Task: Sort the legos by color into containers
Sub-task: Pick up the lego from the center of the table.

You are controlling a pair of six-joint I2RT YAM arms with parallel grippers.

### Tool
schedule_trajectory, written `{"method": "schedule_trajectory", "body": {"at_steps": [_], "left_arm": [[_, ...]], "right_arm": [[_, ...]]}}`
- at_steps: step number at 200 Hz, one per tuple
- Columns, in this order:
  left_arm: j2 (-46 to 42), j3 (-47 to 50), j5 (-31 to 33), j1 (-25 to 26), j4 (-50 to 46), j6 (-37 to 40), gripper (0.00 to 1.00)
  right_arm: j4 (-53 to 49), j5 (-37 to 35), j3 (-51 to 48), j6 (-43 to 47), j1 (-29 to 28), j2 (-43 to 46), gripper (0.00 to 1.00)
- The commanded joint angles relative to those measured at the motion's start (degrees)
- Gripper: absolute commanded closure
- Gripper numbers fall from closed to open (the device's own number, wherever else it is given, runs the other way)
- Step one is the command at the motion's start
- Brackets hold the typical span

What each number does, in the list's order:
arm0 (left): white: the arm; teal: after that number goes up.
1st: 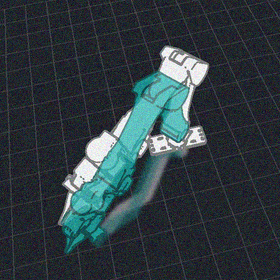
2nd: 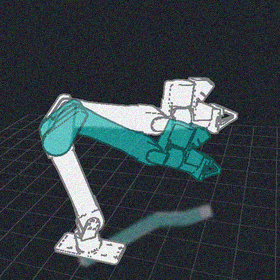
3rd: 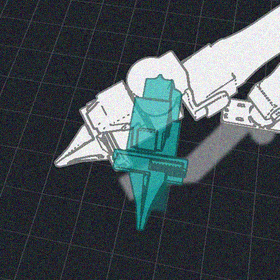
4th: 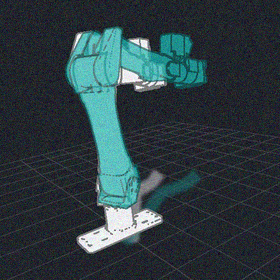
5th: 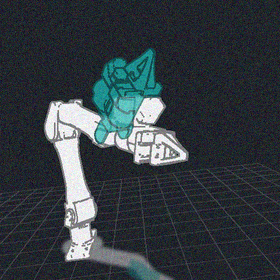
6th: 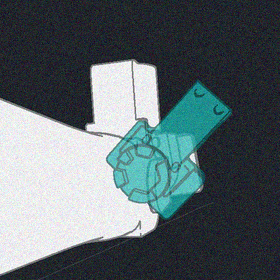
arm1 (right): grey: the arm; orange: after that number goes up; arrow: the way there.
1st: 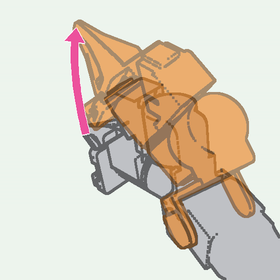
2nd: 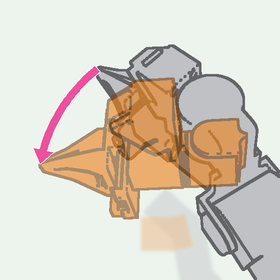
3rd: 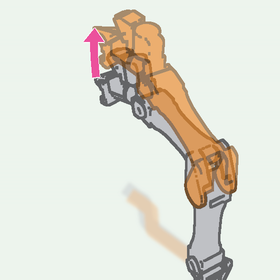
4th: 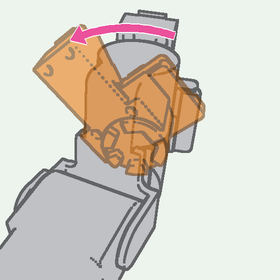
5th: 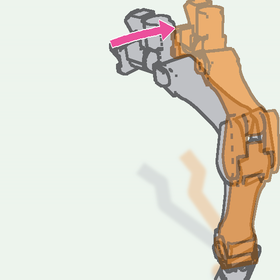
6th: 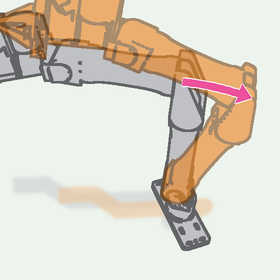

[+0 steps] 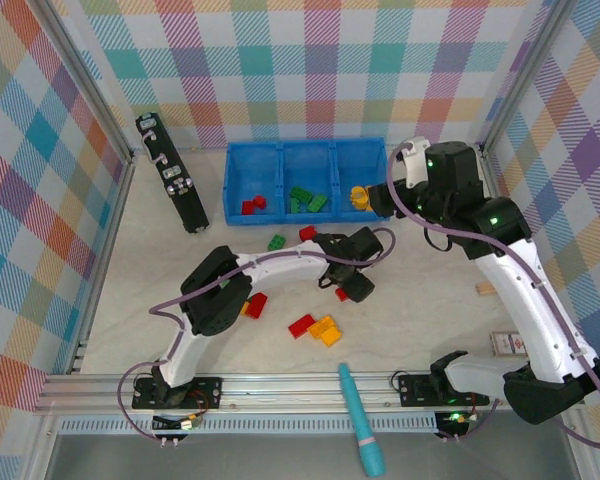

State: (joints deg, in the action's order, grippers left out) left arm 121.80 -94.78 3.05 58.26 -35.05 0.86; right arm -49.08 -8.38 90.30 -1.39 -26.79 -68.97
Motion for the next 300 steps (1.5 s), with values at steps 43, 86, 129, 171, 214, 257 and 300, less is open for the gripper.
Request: {"method": "schedule_trajectory", "body": {"at_steps": [43,86,129,171,214,257,300], "left_arm": [[4.15,-3.23,1.52,0.54,-6.18,-0.35,0.29],[5.65,-3.27,-0.14,0.54,-8.24,-1.04,0.52],[5.05,-1.35,-0.46,0.54,-9.33,-1.95,0.68],[-0.77,2.7,2.09,-1.0,-11.44,-4.38,0.74],[-11.59,4.16,6.62,-7.08,-13.05,-4.88,0.73],[-19.13,-0.34,10.47,-14.61,-13.31,-1.34,0.72],[-18.86,-4.78,13.76,-24.52,-7.46,1.16,0.72]], "right_arm": [[1.96,2.64,1.4,0.38,0.33,-1.28,0.18],[1.23,2.88,1.5,2.09,0.33,-3.45,0.18],[1.62,2.49,1.96,1.99,0.42,-4.58,0.18],[2.31,1.54,2.07,1.75,0.66,-4.95,0.18],[7.59,1.82,-6.86,-1.06,5.47,-3.78,0.19],[8.38,2.43,-16.9,-5.75,6.57,-1.12,0.19],[6.54,3.44,-26.63,-9.98,5.64,3.97,0.19]]}}
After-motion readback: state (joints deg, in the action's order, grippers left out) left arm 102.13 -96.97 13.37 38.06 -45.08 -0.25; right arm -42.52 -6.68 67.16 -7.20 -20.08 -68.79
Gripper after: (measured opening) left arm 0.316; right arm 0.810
